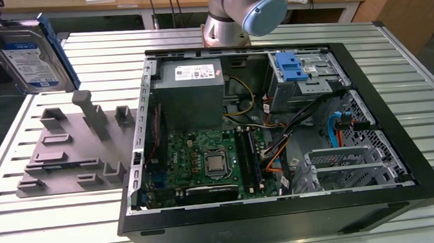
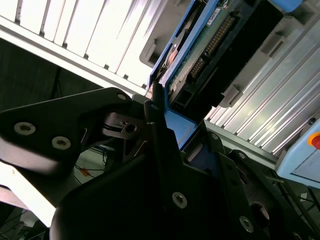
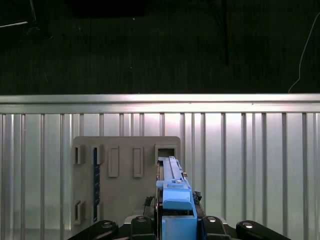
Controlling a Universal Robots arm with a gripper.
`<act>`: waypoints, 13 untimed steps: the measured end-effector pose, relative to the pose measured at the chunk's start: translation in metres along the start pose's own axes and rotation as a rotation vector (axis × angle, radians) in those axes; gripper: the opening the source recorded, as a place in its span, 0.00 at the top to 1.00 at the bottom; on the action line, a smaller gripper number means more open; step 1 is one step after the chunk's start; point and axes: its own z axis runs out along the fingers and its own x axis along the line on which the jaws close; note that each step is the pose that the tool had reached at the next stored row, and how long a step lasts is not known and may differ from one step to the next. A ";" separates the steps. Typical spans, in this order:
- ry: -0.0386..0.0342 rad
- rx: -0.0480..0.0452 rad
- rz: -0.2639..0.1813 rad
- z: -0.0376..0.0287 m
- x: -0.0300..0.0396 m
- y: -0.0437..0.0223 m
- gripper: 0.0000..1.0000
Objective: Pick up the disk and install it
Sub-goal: 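Pick up the disk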
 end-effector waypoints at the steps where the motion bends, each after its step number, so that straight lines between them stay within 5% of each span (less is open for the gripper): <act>1: 0.0000 0.0001 0.000 -0.0003 0.0000 0.0000 0.64; 13: 0.0000 0.0000 0.000 -0.0049 0.0000 0.0000 0.64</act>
